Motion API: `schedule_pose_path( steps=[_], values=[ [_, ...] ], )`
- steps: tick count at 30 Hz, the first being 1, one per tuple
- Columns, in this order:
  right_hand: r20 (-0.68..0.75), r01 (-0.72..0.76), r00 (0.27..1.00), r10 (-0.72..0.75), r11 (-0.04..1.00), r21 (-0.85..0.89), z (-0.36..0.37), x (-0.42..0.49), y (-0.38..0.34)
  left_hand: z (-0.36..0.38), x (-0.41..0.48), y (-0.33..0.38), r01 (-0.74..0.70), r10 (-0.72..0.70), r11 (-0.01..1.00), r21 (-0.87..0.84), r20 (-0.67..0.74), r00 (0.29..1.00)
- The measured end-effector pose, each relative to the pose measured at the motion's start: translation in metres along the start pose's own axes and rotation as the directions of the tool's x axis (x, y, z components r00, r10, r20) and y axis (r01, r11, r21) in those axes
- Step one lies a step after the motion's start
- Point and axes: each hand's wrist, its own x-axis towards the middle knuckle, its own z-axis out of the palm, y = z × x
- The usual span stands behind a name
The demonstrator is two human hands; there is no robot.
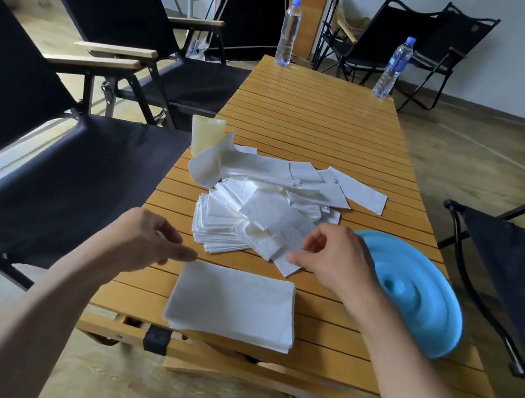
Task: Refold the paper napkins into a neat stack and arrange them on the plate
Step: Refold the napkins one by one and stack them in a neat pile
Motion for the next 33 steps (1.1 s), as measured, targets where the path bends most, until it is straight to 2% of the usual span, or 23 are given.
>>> schedule_pose_path(
  steps=[1,3,6,10,12,14,17,20,22,24,28,31,33],
  values=[
    [-0.082,0.065,0.994,-0.071,0.995,-0.079,0.005,0.002,0.0,0.001,0.002,0.0,-0.066,0.063,0.997,-0.035,-0.082,0.995],
    [-0.136,0.162,0.973,-0.189,0.969,-0.185,0.018,0.009,0.002,0.005,0.005,0.003,-0.171,0.152,0.981,-0.091,-0.187,0.971],
    [-0.146,0.205,0.959,-0.244,0.949,-0.238,0.037,0.017,0.01,0.012,0.004,0.005,-0.231,0.203,0.964,-0.134,-0.196,0.959],
    [-0.246,0.218,0.937,-0.247,0.966,-0.14,0.031,0.02,0.014,0.018,0.003,0.007,-0.279,0.242,0.947,-0.16,-0.217,0.946],
    [-0.342,0.259,0.9,-0.271,0.962,-0.082,0.016,0.018,0.009,0.019,0.003,0.01,-0.345,0.292,0.922,-0.179,-0.267,0.919],
    [-0.372,0.318,0.884,-0.281,0.947,0.041,-0.004,0.014,0.0,0.018,0.001,0.014,-0.427,0.36,0.884,-0.193,-0.302,0.883],
    [-0.281,0.367,0.918,-0.279,0.867,0.338,-0.026,0.001,-0.012,0.022,-0.005,0.021,-0.569,0.527,0.818,-0.086,-0.286,0.8],
    [-0.221,0.426,0.904,-0.365,0.796,0.429,-0.034,-0.008,-0.016,0.027,-0.011,0.028,-0.66,0.621,0.747,-0.079,-0.27,0.736],
    [-0.171,0.406,0.912,-0.372,0.772,0.489,-0.035,-0.008,-0.017,0.028,-0.011,0.029,-0.653,0.603,0.744,-0.142,-0.277,0.748],
    [-0.123,0.347,0.933,-0.338,0.755,0.556,-0.036,-0.007,-0.017,0.027,-0.012,0.031,-0.612,0.555,0.747,-0.258,-0.263,0.789],
    [-0.044,0.247,0.952,-0.304,0.674,0.696,-0.038,-0.007,-0.016,0.022,-0.012,0.028,-0.549,0.494,0.702,-0.454,-0.244,0.834],
    [-0.03,0.236,0.95,-0.31,0.655,0.718,-0.039,-0.006,-0.014,0.015,-0.011,0.027,-0.513,0.474,0.698,-0.499,-0.215,0.854],
    [0.019,0.177,0.957,-0.289,0.636,0.751,-0.04,-0.006,-0.014,0.012,-0.012,0.026,-0.514,0.478,0.707,-0.486,-0.208,0.854]
  ],
)
